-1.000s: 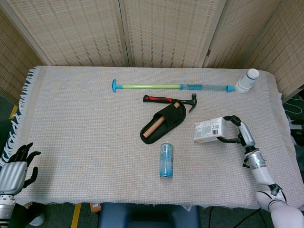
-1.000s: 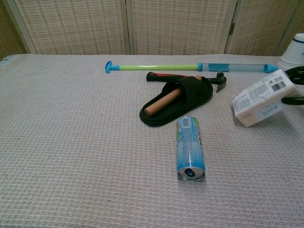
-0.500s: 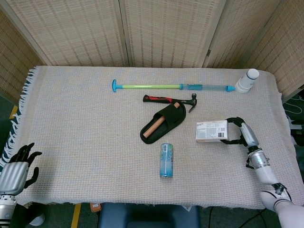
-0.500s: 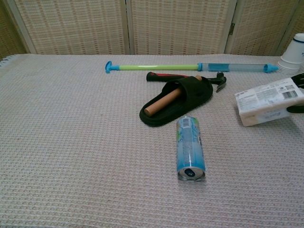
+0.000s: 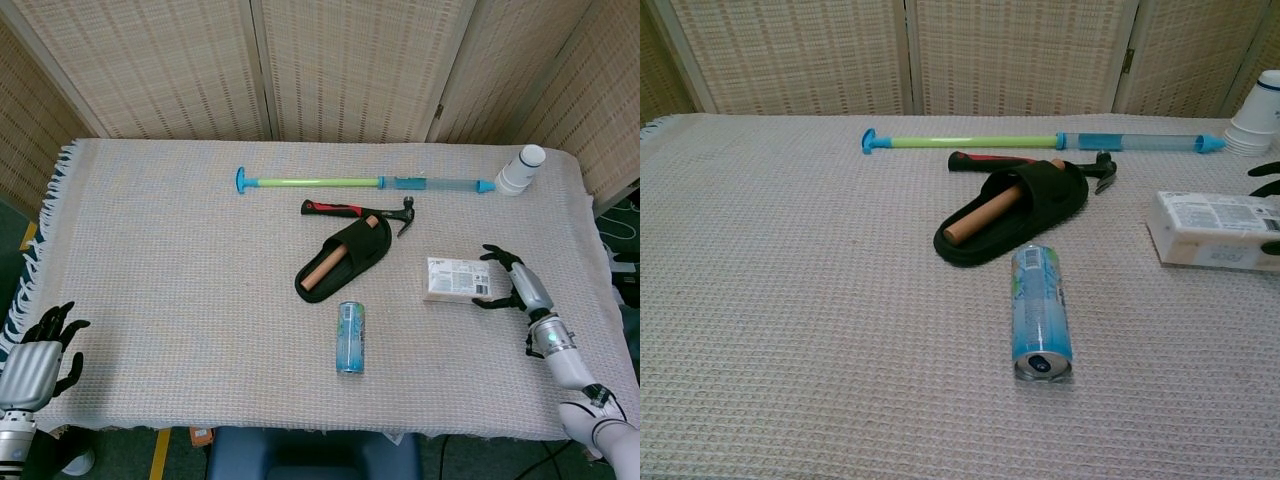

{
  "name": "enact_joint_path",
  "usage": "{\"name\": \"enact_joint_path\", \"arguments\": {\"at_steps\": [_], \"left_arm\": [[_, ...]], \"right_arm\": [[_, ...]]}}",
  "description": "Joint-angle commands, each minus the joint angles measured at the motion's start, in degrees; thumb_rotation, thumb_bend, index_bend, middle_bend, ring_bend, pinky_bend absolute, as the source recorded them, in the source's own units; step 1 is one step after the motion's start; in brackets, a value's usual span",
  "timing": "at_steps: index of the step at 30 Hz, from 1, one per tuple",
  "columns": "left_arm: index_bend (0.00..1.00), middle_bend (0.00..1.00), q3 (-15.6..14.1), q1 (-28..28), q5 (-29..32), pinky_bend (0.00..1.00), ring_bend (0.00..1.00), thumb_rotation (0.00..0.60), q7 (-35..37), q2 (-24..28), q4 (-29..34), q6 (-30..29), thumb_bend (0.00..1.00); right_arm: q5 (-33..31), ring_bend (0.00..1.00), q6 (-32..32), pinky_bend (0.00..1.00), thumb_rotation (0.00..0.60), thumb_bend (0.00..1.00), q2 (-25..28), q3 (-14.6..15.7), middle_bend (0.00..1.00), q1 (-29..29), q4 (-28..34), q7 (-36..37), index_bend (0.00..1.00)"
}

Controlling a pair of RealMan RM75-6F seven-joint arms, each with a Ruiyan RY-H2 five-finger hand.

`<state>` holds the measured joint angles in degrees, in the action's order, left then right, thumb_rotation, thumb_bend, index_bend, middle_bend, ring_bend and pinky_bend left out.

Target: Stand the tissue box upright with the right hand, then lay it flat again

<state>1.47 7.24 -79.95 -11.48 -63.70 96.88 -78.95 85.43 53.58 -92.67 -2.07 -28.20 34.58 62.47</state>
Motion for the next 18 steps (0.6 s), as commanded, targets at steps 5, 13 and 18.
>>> {"name": "enact_joint_path", "arguments": {"at_steps": [5,13,18], "left_arm": [[0.25,0.0,0.0,0.0,-0.1,0.19,0.0,0.6,-0.1,0.0,0.0,0.0,0.53],[0.25,0.0,0.0,0.0,0.0,0.19,0.0,0.6,0.1,0.0,-0.1,-0.1,0.53],[0.25,0.0,0.3,0.1,0.1,0.19,0.0,0.6,1.2,-0.3,-0.9,-0.1,0.53]], "right_arm": [[0.1,0.11,-0.1,0.0,0.6,0.03,3.9,0.2,0.14,0.2,6.0,-2.5,0.04],[3.6,0.03,3.7,0.0,0.6,0.0,15.9,2.6,0.06,1.2,22.9,-4.3,0.0],[-1.6,0.07,28.2,0.0,0.6,0.0,21.4,-3.2,0.06,11.9,41.7,-39.6,0.0]]}}
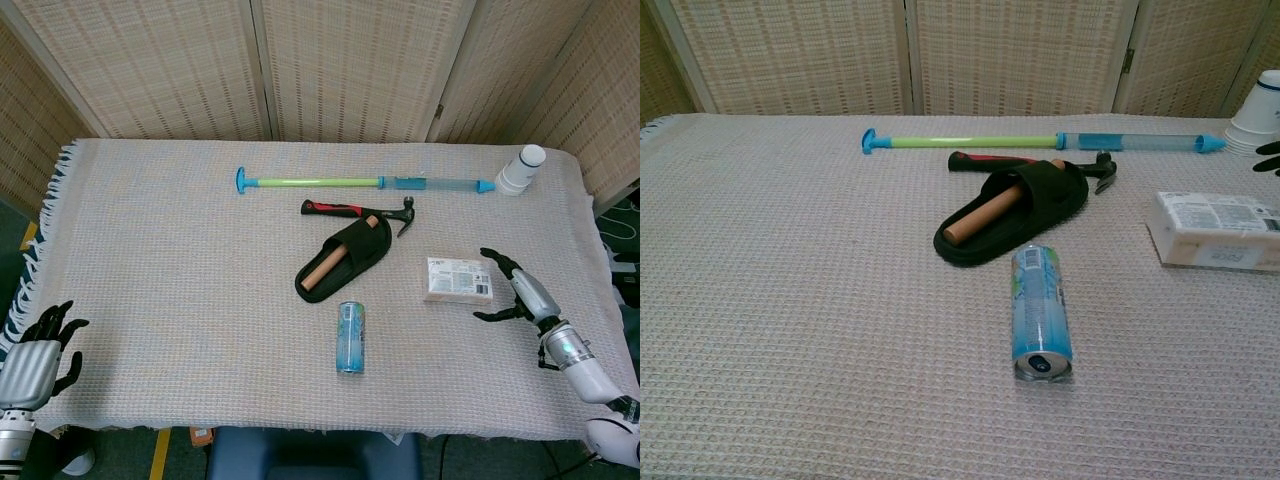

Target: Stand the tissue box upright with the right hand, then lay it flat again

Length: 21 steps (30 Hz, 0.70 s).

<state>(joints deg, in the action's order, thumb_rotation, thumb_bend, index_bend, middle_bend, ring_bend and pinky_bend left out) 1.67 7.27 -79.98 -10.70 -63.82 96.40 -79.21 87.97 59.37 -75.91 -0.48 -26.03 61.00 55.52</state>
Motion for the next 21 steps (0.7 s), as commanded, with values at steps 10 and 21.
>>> {"name": "enact_joint_path", "arguments": {"at_steps": [10,21], "left_arm": [[0.25,0.0,0.2,0.3,0.4,0.19,0.0,0.6,0.3,-0.6,-1.1,0.5,0.53],[0.25,0.0,0.4,0.5,0.6,0.19,0.0,0.6,0.7,-1.1,-1.9,0.7,0.53]], "right_arm": [[-8.0,0.07,28.2,0.0,0.6,0.0,5.4,-1.8,0.06,17.9,24.2,-56.3,0.02],[-8.5,0.07,27.8,0.0,0.6,0.0,6.0,-3.2,0.06,19.4,22.4,-54.8,0.0]]}}
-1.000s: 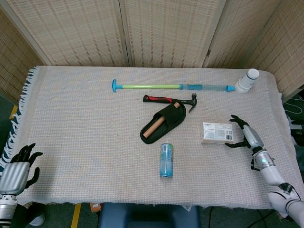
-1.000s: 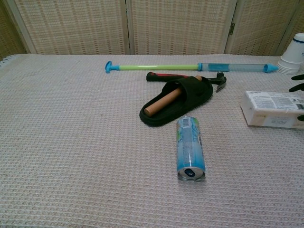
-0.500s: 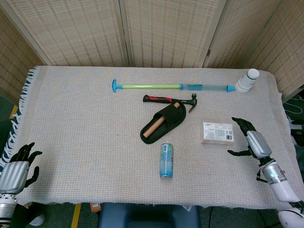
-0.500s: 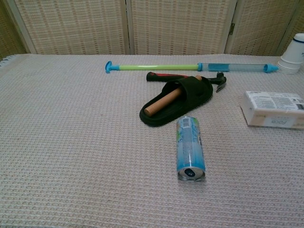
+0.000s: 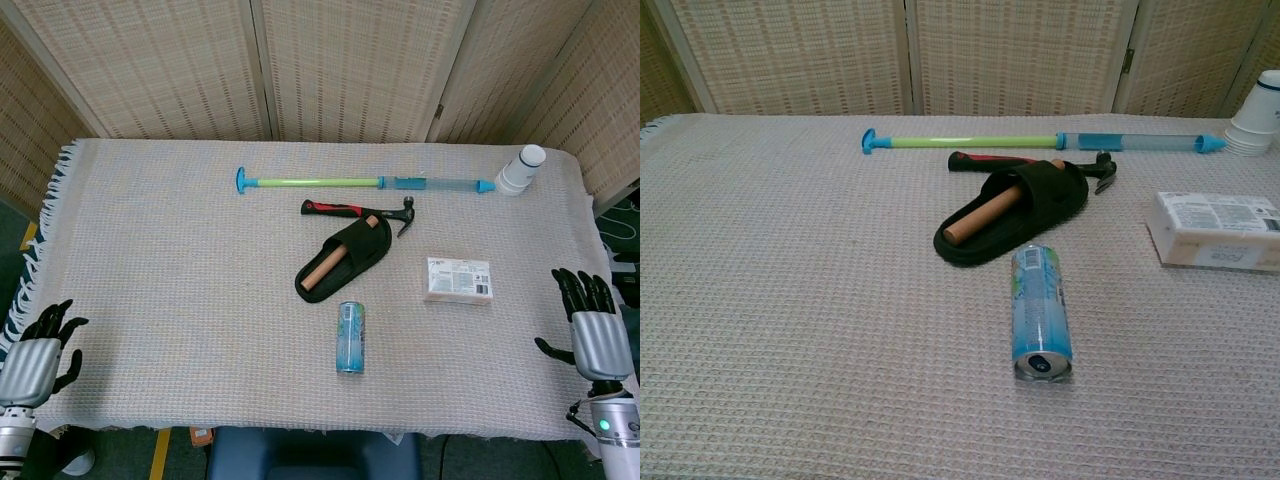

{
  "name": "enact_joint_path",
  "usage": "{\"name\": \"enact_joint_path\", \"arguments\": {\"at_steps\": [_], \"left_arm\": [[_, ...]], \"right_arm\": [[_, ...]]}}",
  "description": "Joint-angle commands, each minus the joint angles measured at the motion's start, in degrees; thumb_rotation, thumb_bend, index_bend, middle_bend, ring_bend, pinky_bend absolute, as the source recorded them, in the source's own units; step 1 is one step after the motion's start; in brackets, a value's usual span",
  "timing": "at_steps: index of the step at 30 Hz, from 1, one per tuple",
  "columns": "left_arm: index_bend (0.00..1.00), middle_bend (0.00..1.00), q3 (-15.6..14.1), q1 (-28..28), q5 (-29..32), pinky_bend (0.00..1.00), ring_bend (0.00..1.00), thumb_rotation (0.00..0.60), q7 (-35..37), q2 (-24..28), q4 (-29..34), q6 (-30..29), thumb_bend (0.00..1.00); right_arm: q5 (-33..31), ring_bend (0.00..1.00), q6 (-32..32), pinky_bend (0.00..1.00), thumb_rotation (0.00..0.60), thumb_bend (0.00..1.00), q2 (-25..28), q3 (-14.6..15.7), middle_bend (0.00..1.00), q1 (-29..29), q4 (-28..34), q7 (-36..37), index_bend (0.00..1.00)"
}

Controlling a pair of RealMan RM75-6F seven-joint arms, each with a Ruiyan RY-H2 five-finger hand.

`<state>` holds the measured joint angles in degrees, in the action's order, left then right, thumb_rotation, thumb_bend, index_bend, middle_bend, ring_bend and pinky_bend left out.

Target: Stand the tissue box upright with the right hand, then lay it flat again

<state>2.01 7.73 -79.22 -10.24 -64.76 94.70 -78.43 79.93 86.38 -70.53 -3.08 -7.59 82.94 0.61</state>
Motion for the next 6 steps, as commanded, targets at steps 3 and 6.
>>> {"name": "enact_joint_path", "arguments": {"at_steps": [3,6], "left_arm": [[0.25,0.0,0.0,0.0,-0.5,0.19,0.0,0.6,0.4,-0.3,-0.5,-0.3,0.53],[0.25,0.0,-0.1,0.0,-0.7,0.19,0.0,0.6,0.4,-0.3,-0.6,-0.4,0.53]], "right_arm": [[-1.0,0.07,0.6,0.0,0.6,0.0,1.5,-1.0,0.06,1.4,1.2,0.2,0.0],[-1.6,0.07,0.2,0.0,0.6,0.0,2.1,-1.3,0.06,1.8,1.8,-0.2,0.0]]}}
